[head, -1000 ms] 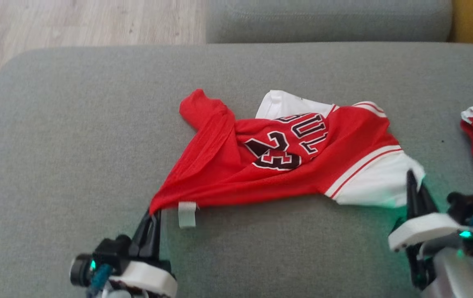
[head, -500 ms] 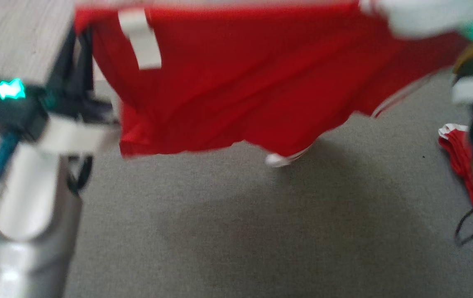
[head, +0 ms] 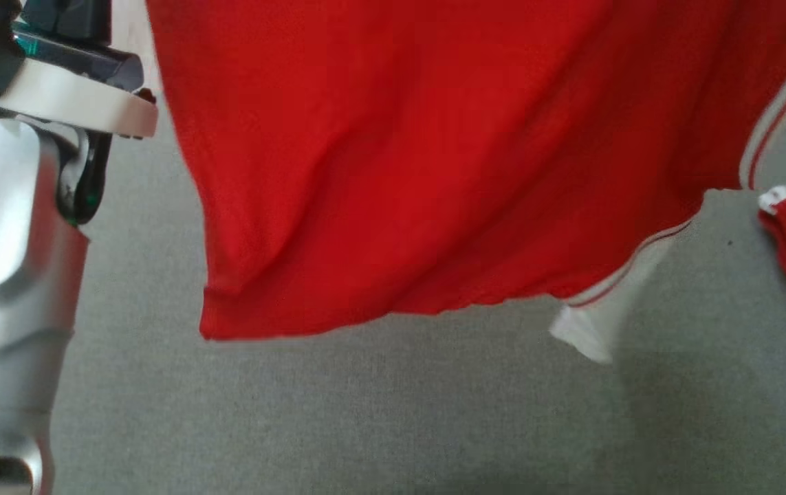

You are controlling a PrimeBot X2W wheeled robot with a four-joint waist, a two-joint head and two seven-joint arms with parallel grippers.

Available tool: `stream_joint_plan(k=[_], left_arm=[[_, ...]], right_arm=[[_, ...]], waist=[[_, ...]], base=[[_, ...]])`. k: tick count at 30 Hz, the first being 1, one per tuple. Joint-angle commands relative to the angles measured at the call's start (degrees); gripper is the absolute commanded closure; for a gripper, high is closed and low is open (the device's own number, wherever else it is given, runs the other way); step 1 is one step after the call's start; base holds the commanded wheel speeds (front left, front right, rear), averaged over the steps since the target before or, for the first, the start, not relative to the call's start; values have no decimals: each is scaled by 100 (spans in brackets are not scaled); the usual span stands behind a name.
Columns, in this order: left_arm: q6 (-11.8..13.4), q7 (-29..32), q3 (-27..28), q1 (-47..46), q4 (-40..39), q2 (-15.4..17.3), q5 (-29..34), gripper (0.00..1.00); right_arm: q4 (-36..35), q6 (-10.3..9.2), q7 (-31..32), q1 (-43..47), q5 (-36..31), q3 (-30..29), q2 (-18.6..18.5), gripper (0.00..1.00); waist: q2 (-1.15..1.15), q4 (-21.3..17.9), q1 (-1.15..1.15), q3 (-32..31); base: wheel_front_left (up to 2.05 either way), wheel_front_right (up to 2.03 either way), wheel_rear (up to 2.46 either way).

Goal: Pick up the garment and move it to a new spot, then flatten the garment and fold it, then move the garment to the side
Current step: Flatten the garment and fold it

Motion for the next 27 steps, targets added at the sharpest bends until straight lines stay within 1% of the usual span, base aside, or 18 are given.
stream_joint_plan(k=[1, 4, 7, 10, 12, 14, 16, 19, 21, 24, 25, 27], left_arm=[[38, -87, 206, -511, 6, 224, 18, 100], [160, -302, 253, -870, 385, 199, 116, 100], [415, -519, 354, -1330, 610, 194, 338, 100], [583, -574, 555, -1691, 557, 95, 414, 100], [610, -577, 713, -1760, 451, 12, 431, 100], [563, -578, 823, -1610, 494, -76, 418, 100], [489, -579, 906, -1317, 586, -147, 404, 100], [446, -579, 1173, -672, 614, -338, 303, 100], [352, -580, 1269, -115, 691, -467, 280, 100], [242, -580, 1481, 721, 806, -754, 195, 100], [242, -580, 1481, 721, 806, -754, 195, 100], [178, -580, 1608, 1272, 856, -939, 192, 100]], right_arm=[[41, -5, -72, -458, -104, 101, 115, 100], [606, -5, -328, -1003, -312, 201, 222, 100], [1113, -5, -786, -1599, -620, 211, 286, 100], [1542, -5, -1216, -2142, -846, -24, 304, 100], [1783, -5, -1335, -2380, -889, -232, 334, 100], [1980, -5, -1392, -2406, -898, -308, 354, 100], [2092, -5, -1419, -2231, -840, -267, 353, 100], [2177, -5, -1433, -1643, -550, -139, 316, 100], [2166, -5, -1437, -1114, -248, -119, 303, 100], [2174, -5, -1354, -54, 180, 20, 273, 100], [2174, -5, -1354, -54, 180, 20, 273, 100], [2131, -5, -1261, 730, 458, 142, 277, 100]], waist=[[0, -24, 0, 374], [0, -73, 0, 792], [0, -132, 0, 1124], [0, -169, 0, 1355], [0, -205, 0, 1458], [0, -267, 0, 1503], [0, -335, 0, 1528], [0, -440, 0, 1528], [0, -541, 0, 1505], [0, -631, 0, 1420], [0, -631, 0, 1420], [0, -688, 0, 1326]], base=[[0, 0, 0], [0, 0, 0], [0, 0, 0], [0, 0, 0], [0, 0, 0], [0, 0, 0], [0, 0, 0], [0, 0, 0], [0, 0, 0], [0, 0, 0], [0, 0, 0], [0, 0, 0]])
